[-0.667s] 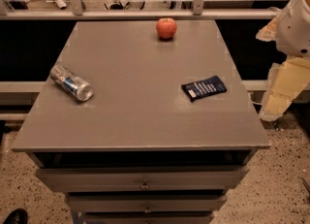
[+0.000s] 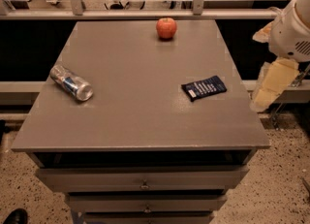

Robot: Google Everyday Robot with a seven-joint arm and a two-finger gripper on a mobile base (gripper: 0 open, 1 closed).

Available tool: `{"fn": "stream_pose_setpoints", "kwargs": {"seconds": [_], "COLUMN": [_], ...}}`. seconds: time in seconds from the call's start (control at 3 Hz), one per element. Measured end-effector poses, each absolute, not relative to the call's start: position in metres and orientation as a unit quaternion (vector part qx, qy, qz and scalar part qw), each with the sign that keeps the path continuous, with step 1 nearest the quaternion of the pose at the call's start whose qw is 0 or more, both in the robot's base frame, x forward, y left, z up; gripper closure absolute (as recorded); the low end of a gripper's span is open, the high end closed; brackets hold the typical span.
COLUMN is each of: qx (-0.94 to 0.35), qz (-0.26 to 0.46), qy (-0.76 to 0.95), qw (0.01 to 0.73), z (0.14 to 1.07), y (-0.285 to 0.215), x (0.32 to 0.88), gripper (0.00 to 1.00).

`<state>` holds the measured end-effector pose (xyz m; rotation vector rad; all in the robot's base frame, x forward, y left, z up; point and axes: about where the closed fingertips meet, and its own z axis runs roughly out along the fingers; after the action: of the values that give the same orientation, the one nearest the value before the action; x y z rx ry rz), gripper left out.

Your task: Move apple near redbull can

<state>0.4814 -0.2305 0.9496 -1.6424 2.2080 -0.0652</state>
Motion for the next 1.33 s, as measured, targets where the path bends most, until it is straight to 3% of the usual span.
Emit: {"fn": "stream_pose_setpoints", "kwargs": {"seconds": [0.33,1.0,1.33], "qx": [-0.568,-0.538,-0.538], "qz": [-0.013,0.009,0.009], "qy": [0.784,0.763,0.763], "qw": [0.251,0.358,0.358], "z": [0.924,0.925,0.925], "y": [-0.229,-0.198,-0.198], "x": [0.56,0.662,0.662], "gripper": [0.0,0.0,0.0]}}
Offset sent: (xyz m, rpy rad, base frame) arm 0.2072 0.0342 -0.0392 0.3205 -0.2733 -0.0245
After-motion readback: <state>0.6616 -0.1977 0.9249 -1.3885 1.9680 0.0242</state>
